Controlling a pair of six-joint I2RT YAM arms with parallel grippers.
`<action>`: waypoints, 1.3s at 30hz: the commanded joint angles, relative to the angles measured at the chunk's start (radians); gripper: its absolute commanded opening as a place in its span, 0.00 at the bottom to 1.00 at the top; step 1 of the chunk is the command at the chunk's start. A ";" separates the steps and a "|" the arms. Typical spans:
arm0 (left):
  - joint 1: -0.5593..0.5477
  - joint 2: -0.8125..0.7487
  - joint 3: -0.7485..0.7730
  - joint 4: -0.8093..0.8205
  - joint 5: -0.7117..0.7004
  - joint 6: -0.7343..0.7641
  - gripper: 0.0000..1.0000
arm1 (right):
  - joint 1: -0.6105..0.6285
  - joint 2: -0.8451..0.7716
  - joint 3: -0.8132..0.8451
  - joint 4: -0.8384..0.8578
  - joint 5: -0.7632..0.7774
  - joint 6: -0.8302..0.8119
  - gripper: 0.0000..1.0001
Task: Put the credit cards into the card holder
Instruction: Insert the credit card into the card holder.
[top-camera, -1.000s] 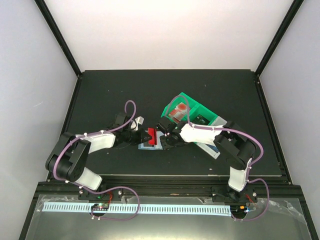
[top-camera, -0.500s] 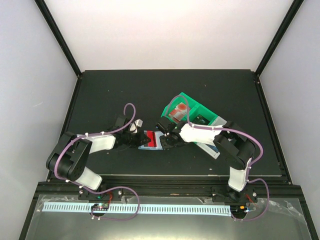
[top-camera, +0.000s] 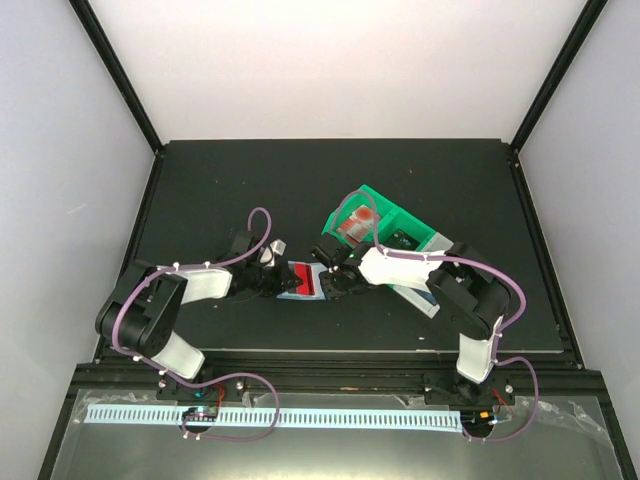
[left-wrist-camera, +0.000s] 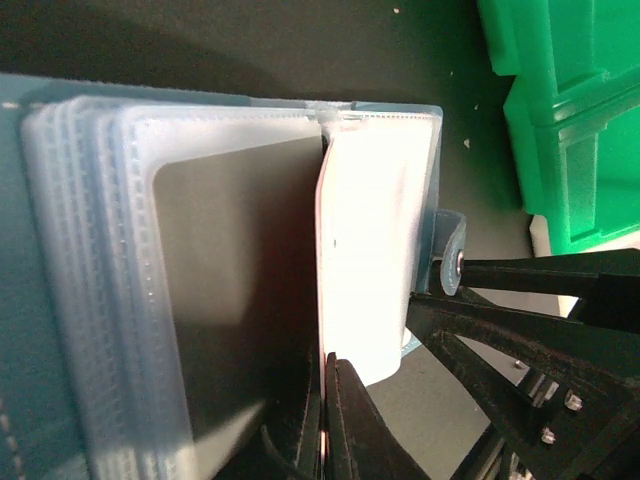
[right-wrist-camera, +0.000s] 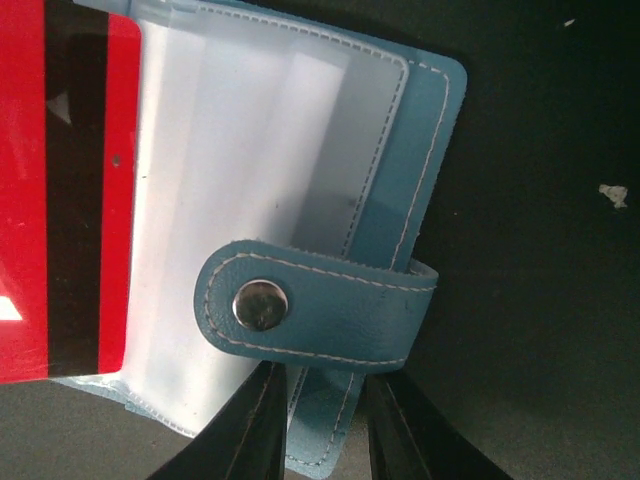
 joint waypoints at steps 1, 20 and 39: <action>-0.003 0.023 0.005 0.017 0.043 -0.019 0.01 | 0.007 0.056 -0.011 -0.001 0.003 0.009 0.25; -0.018 0.056 -0.028 0.183 0.093 -0.125 0.02 | 0.007 0.062 -0.009 0.010 -0.009 0.014 0.24; -0.017 0.029 -0.085 0.207 0.060 -0.180 0.02 | 0.007 0.062 -0.006 0.010 -0.010 0.011 0.24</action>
